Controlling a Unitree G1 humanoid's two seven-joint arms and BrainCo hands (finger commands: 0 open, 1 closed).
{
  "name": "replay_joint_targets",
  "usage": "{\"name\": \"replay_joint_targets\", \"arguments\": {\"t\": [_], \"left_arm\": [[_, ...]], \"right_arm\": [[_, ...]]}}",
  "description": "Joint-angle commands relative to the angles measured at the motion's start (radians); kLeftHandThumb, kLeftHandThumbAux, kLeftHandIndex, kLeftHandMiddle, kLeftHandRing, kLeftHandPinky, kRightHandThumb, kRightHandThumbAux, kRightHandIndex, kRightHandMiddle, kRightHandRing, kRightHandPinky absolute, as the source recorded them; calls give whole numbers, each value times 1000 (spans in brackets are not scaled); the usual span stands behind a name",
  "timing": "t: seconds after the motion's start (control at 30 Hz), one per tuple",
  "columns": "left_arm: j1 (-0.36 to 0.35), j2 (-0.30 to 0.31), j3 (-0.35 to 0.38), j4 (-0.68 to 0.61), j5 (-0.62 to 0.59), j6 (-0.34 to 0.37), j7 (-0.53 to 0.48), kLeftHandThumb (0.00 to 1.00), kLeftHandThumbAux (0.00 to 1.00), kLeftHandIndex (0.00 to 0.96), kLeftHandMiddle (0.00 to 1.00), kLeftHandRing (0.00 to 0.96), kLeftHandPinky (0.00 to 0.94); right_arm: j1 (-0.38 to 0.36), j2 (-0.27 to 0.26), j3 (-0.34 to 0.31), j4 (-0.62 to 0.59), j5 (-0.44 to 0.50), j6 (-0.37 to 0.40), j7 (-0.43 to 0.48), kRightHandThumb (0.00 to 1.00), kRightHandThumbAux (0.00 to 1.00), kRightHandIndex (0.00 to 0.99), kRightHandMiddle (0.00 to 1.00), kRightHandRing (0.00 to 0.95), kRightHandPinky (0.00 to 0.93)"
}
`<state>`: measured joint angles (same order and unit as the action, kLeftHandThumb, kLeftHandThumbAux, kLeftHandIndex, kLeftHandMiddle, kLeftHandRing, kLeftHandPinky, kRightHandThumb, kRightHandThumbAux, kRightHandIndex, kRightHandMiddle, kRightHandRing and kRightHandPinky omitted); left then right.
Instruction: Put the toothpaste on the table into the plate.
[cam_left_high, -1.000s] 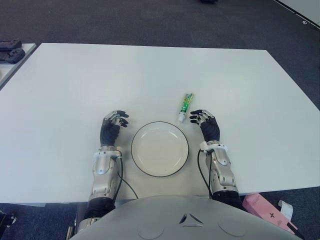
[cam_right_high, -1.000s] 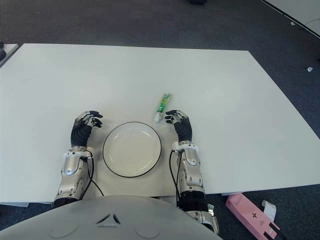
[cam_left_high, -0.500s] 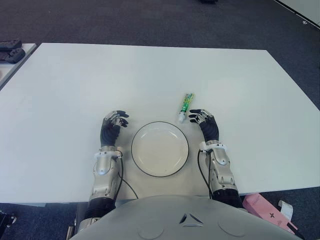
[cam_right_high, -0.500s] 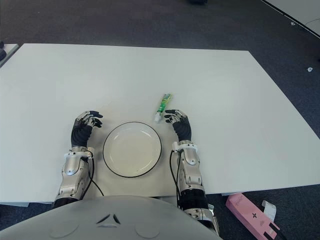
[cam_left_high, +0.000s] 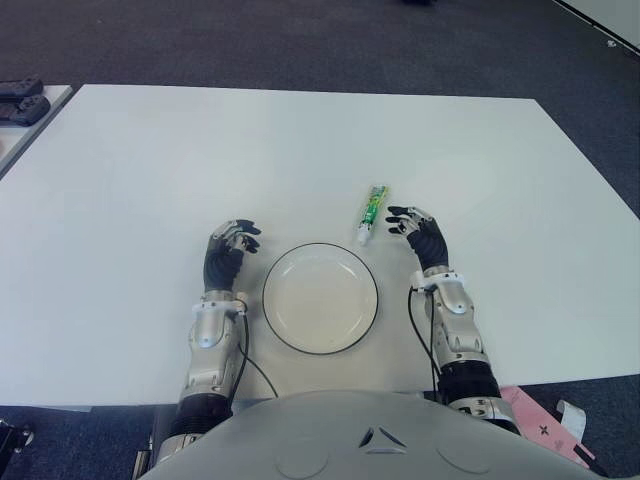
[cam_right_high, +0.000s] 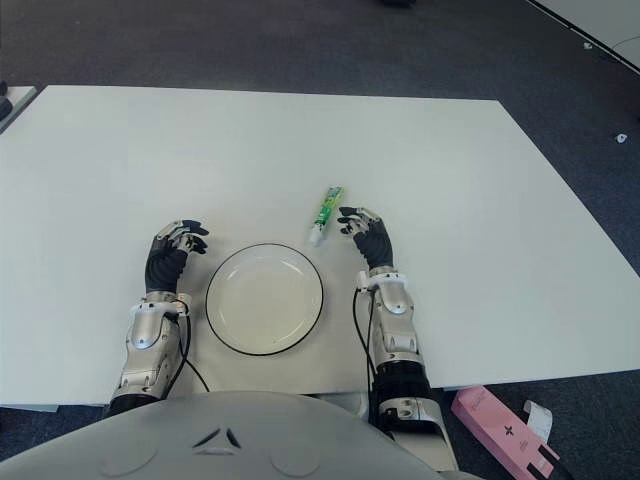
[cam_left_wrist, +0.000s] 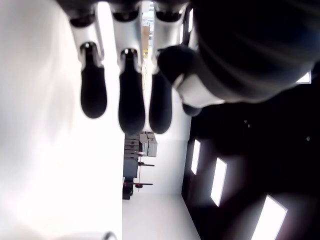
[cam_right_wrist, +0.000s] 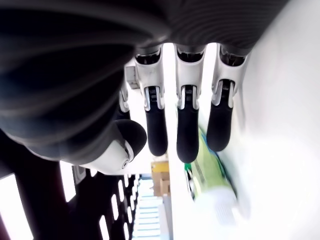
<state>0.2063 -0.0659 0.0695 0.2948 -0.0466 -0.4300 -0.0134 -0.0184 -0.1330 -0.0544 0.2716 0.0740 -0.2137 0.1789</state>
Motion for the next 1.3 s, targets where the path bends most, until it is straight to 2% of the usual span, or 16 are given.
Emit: {"name": "replay_joint_targets", "arguments": {"t": [0.03,0.07,0.17,0.23,0.3,0.43,0.57,0.77,0.9,1.07,1.2,1.3], "left_arm": [[21,-17,-3,37,-8,31,9,834,679,413,481,576,560],[21,-17,-4,36,-9,30,9,834,679,414,481,576,559],[23,-16,-5,33,-9,30,8,834,679,414,481,574,556],[23,-16,-6,33,-9,31,8,834,679,414,481,573,556],[23,-17,-7,33,-9,31,9,833,678,413,482,574,557],[22,-21,-6,31,-8,41,19,833,679,411,484,577,560],[20,-22,-6,35,-13,38,18,833,679,408,487,580,563],[22,-25,-8,38,-21,34,17,833,679,407,489,581,561],[20,-26,-8,44,-22,39,19,834,678,413,486,579,557],[20,-27,-9,46,-24,38,21,835,676,419,483,577,554],[20,-27,-10,51,-20,29,25,836,676,423,481,574,554],[20,-28,-11,52,-20,24,27,836,676,423,481,571,549]], "right_arm": [[-40,-88,-2,9,-21,-62,74,698,721,404,261,253,249],[-53,-106,-3,21,-20,-74,94,698,721,404,256,244,238],[-90,-154,-2,58,-16,-112,150,615,621,263,229,207,198],[-123,-188,5,89,-22,-156,190,583,570,228,214,187,181],[-147,-209,9,117,-28,-192,215,559,531,208,201,170,169],[-198,-266,39,181,-97,-278,234,525,464,181,162,132,135],[-238,-319,72,213,-166,-319,243,513,429,153,124,95,87],[-283,-366,110,243,-250,-355,229,531,401,95,67,38,41],[-336,-410,154,277,-343,-405,211,570,381,51,28,11,29],[-383,-437,185,331,-390,-461,196,605,358,12,3,1,25],[-445,-466,221,400,-477,-547,131,617,342,3,0,0,8],[-529,-484,265,488,-563,-615,67,624,335,0,0,0,2]]}}
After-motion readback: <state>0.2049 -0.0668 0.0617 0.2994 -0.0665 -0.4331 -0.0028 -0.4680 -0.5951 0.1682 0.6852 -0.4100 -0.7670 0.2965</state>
